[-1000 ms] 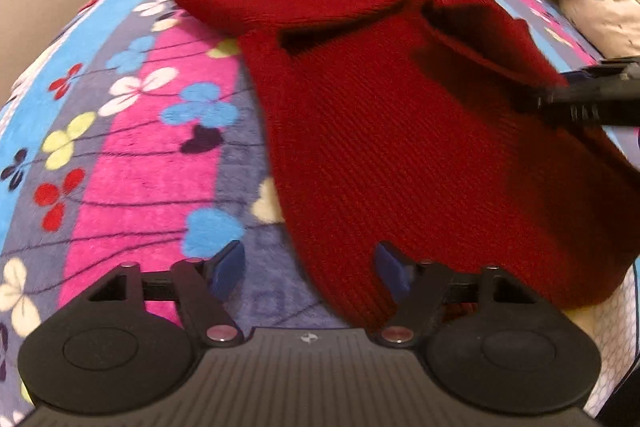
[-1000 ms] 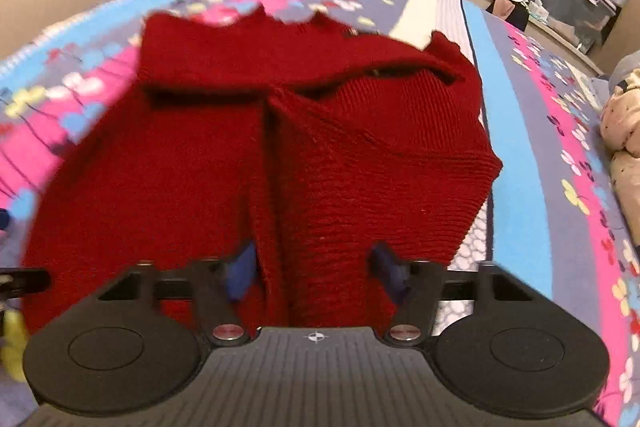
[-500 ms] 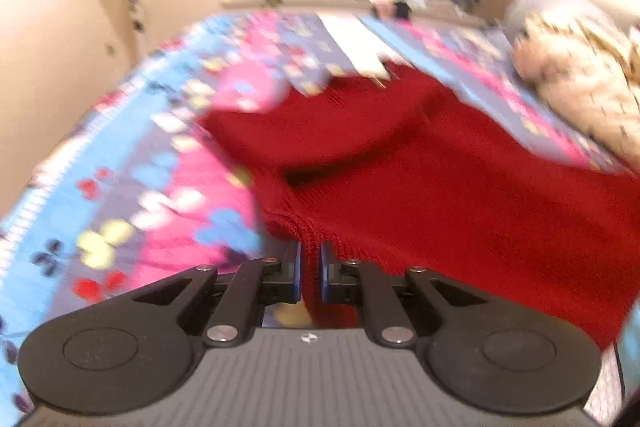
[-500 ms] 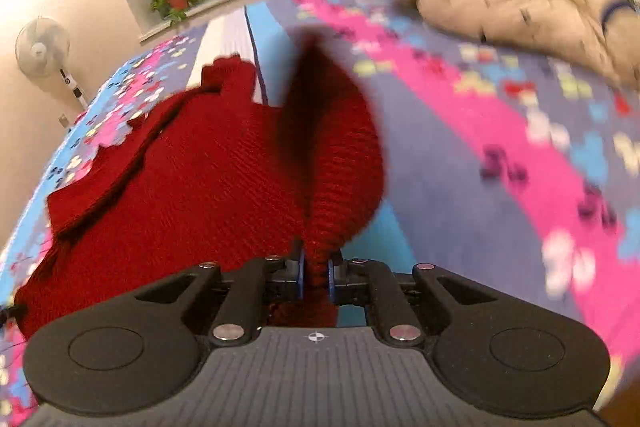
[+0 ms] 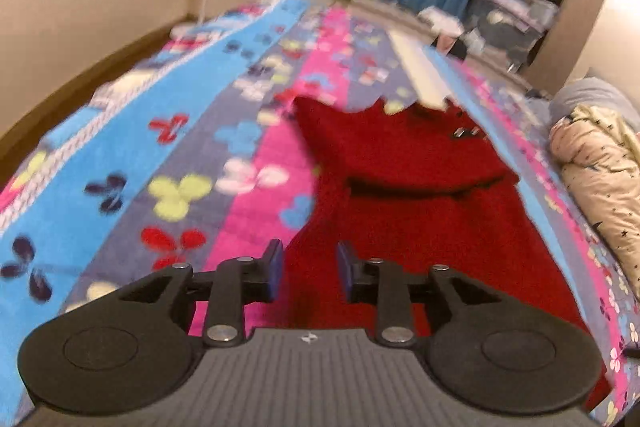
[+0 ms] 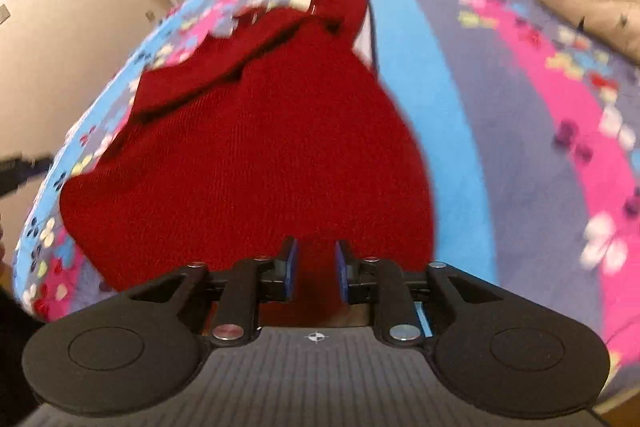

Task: Fold small clothes

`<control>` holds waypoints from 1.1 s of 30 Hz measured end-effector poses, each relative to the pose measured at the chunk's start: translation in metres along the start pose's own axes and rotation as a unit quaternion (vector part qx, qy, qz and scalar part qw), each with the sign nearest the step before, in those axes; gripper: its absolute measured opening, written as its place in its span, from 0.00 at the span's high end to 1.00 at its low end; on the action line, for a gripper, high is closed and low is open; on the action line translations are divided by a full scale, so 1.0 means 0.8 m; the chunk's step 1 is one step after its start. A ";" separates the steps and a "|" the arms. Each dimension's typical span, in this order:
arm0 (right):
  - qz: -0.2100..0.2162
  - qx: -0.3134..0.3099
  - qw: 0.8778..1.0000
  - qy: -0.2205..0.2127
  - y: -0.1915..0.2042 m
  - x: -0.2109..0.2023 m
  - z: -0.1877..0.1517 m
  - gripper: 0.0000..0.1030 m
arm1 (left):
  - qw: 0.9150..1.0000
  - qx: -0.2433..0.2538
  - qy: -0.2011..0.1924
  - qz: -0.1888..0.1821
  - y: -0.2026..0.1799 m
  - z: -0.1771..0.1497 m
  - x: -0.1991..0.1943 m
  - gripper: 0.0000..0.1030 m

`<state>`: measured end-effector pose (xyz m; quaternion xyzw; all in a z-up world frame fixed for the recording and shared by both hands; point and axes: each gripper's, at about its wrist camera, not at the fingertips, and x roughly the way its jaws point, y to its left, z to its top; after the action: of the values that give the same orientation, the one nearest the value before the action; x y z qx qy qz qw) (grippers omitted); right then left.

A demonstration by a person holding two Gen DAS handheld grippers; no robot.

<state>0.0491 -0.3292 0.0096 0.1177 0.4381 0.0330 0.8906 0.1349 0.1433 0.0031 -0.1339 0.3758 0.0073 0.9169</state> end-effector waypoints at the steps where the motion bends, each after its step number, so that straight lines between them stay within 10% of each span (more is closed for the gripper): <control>1: -0.016 -0.006 1.000 -0.010 -0.011 0.002 0.012 0.56 | 1.000 -0.007 0.018 0.006 0.006 -0.004 0.003 0.68; 9: -0.032 0.054 0.997 0.042 -0.085 0.093 0.029 0.49 | 0.993 -0.054 0.098 -0.028 0.041 -0.028 0.027 0.43; 18: -0.051 -0.016 0.994 0.097 -0.068 0.135 0.024 0.41 | 0.994 0.006 0.113 -0.008 0.002 -0.043 0.051 0.43; 22: -0.036 -0.043 0.994 0.094 -0.064 0.127 0.017 0.62 | 0.994 0.025 0.104 0.004 -0.009 -0.044 0.050 0.44; 26: -0.024 -0.063 0.994 0.086 -0.061 0.116 0.016 0.79 | 0.993 0.083 0.085 0.020 -0.028 -0.046 0.042 0.69; 29: -0.021 -0.081 0.994 0.070 -0.057 0.109 0.017 0.81 | 0.981 0.176 0.069 0.037 -0.054 -0.049 0.030 0.75; 33: -0.006 -0.069 0.997 0.042 -0.062 0.092 0.022 0.82 | 0.929 0.348 0.095 0.077 -0.105 -0.060 0.029 0.76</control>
<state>0.1058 -0.3682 -0.0485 0.0519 0.4723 0.0629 0.8776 0.1279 0.0481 -0.0257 0.2231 0.4496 -0.0665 0.8624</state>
